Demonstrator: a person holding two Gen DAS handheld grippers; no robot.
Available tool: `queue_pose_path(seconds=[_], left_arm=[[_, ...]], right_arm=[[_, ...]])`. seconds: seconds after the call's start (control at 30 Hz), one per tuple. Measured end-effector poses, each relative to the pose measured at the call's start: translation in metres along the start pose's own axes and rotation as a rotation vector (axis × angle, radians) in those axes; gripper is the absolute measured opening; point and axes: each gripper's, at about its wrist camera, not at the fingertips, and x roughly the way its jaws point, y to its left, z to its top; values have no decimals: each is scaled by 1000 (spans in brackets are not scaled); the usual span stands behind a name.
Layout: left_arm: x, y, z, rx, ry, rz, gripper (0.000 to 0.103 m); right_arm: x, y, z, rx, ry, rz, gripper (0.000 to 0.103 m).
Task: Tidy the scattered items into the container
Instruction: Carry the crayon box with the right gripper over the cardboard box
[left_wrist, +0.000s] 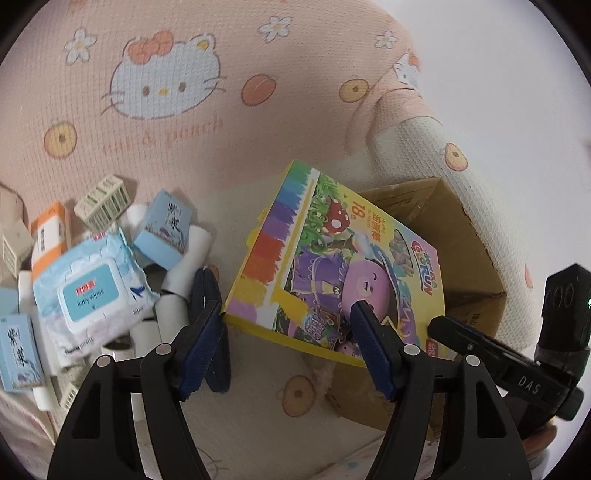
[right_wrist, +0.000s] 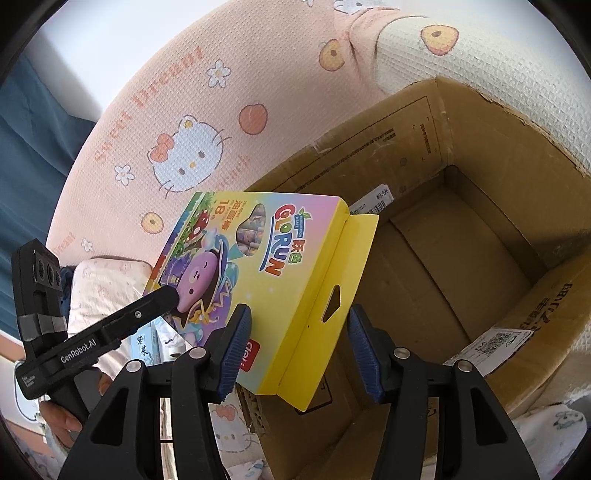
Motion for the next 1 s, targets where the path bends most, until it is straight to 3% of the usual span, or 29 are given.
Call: queue_pose_path(seconds=[0.4,0.7,0.87,1.0], left_arm=[[3,12,3,-101,12,-53,68],[5,13,3,-107,5,-57,68],[6,20,-3,-188,18,-58,69],[8,18,-12,-226,34,-103,69]], right_arm=[[2,2,3,-19,40,24,59],[22,-25,15,102,83,180,59],[20,-13,13,61,54,189,51],[16,-12,13,72,41,197,44]])
